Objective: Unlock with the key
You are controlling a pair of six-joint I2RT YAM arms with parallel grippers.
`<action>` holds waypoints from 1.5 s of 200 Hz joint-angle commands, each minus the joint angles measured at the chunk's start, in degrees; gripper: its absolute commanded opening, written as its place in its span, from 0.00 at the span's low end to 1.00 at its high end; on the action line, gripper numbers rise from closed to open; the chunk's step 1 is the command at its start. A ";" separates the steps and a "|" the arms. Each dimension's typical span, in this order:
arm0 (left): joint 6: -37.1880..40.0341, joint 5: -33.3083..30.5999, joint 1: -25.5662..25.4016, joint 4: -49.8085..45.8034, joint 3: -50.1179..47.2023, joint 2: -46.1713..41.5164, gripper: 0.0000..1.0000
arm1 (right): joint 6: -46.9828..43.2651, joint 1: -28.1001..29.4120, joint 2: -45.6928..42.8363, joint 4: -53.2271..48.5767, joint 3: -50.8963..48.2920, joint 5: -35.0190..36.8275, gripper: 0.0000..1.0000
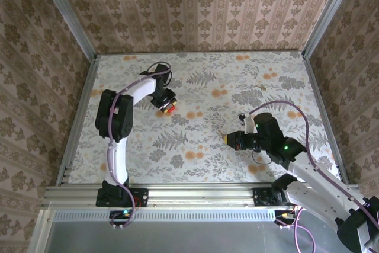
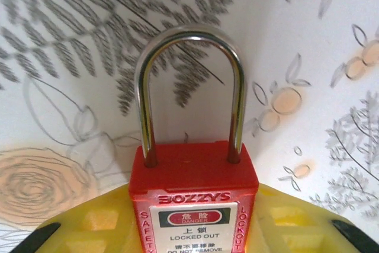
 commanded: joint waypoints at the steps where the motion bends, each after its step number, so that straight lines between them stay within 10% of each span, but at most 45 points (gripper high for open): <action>1: -2.86 9.14 -1.69 12.04 -5.32 -4.49 0.16 | 0.80 0.71 1.70 2.60 1.00 0.85 0.00; 102: -27.08 16.17 -4.84 59.41 -38.22 -30.10 0.08 | -1.57 13.25 13.80 9.08 10.59 16.68 0.00; 300: -25.76 10.44 -12.04 53.85 -48.65 -45.25 0.02 | -0.43 15.33 25.46 11.99 17.37 18.42 0.00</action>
